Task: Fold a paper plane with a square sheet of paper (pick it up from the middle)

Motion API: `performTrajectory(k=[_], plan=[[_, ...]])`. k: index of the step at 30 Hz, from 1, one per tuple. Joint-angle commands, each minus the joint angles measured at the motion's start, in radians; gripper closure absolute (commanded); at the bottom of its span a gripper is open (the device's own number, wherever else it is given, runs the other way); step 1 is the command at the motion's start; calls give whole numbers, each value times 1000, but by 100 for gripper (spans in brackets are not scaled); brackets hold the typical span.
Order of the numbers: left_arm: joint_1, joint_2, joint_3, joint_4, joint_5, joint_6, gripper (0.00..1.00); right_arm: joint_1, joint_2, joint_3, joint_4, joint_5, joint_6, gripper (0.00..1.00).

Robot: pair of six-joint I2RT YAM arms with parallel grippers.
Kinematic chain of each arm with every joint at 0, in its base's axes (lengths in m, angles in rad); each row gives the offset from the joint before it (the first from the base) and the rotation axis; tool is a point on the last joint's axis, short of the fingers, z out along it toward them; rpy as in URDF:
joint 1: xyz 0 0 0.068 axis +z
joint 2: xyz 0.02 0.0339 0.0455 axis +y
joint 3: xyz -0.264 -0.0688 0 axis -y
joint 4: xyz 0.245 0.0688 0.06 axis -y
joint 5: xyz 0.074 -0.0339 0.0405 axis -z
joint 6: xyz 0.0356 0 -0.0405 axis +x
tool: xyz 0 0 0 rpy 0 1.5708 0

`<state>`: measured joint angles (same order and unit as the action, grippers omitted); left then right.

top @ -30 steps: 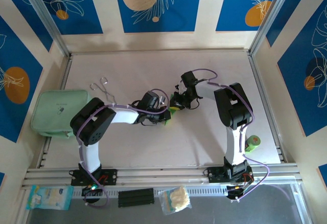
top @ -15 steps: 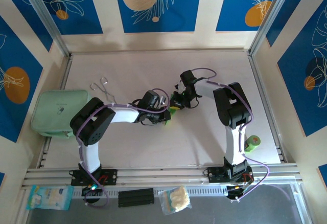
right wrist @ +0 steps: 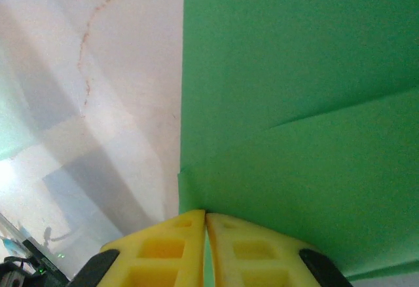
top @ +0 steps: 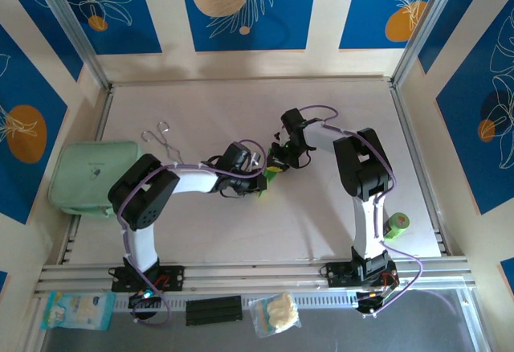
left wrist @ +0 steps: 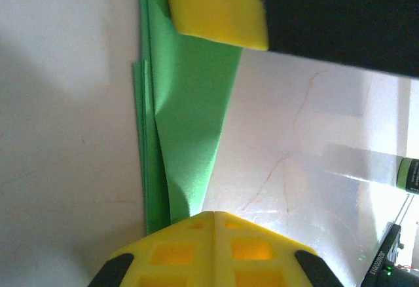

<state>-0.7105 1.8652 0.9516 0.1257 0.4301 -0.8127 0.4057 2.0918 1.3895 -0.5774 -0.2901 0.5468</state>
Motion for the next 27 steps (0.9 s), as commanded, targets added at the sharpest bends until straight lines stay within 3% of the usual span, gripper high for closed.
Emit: performTrajectory(k=[1, 10, 27], plan=[[-15, -53, 35, -67, -38, 50, 91, 6, 75, -5, -80, 106, 41, 87], [-60, -58, 60, -175, -132, 159, 89, 8, 114, 38, -134, 108, 93, 87], [-66, -6, 88, -191, -129, 194, 89, 9, 137, 54, -165, 121, 91, 86]])
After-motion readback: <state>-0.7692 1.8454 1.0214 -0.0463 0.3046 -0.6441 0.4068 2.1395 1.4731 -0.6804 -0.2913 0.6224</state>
